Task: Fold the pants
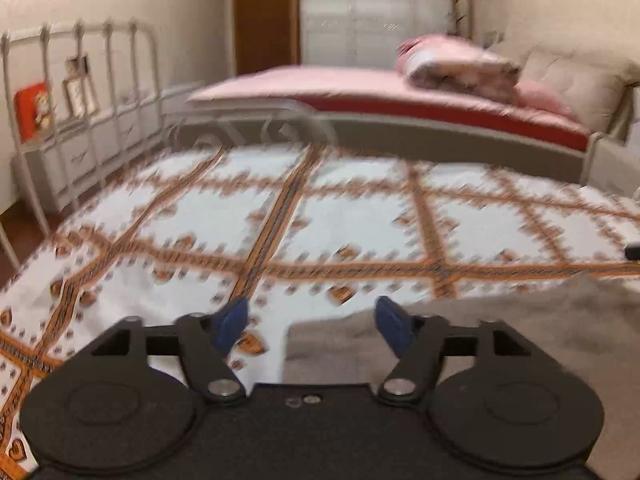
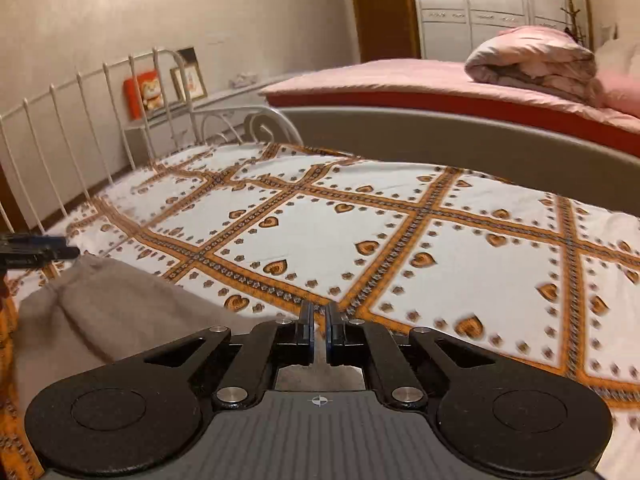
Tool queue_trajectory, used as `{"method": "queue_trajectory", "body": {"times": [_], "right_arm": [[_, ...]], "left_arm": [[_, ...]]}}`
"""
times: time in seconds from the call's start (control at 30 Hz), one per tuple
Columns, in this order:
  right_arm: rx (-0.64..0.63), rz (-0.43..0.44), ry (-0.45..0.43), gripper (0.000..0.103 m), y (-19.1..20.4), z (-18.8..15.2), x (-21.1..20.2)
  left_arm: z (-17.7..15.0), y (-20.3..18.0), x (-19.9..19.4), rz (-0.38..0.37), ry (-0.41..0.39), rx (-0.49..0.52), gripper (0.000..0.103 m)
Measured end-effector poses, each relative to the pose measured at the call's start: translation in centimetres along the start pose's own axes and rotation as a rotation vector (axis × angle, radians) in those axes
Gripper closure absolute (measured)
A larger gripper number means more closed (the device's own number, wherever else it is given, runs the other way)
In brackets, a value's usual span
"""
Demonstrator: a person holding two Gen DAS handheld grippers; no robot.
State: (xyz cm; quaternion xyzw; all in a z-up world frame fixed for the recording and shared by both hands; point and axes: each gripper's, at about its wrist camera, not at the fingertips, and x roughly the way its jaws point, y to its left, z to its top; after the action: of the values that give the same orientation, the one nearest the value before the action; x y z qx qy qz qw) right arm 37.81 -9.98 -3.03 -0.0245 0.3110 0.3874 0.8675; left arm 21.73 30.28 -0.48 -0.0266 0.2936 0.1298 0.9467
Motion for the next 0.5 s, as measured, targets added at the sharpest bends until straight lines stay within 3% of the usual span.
{"method": "queue_trajectory", "body": {"times": [0.07,0.1,0.13,0.2,0.27,0.4,0.47,0.5], "right_arm": [[0.003,-0.03,0.085,0.099,-0.6,-1.8,0.8],[-0.001,-0.076,0.166,0.1,-0.9,-2.9,2.0],[0.012,-0.093,0.188,0.1,-1.5,-3.9,2.6],[0.125,-0.06,0.137,0.099,-2.8,-3.4,1.1],[0.223,-0.075,0.024,0.099,-4.2,-2.9,-2.7],[0.373,-0.081,-0.112,0.098,-9.2,-4.2,-12.0],[0.454,-0.155,-0.169,0.081,-12.4,-6.3,-17.2],[0.507,-0.2,-0.198,0.055,-14.2,-7.9,-19.9]], "left_arm": [[0.1,-1.4,-0.2,-0.034,0.01,0.018,0.035],[-0.2,-2.4,0.3,-0.06,0.035,0.045,0.034],[-0.7,-3.3,1.3,-0.072,0.082,0.078,0.029],[-2.5,-4.5,3.8,-0.047,0.191,0.156,0.027],[-3.2,-4.4,3.9,-0.026,0.15,0.189,0.017],[-1.5,-2.3,1.5,-0.016,0.108,0.006,0.012],[-1.6,-1.5,-0.3,-0.031,0.078,-0.062,0.007],[-2.0,-1.3,-1.2,-0.03,0.073,-0.082,0.006]]}}
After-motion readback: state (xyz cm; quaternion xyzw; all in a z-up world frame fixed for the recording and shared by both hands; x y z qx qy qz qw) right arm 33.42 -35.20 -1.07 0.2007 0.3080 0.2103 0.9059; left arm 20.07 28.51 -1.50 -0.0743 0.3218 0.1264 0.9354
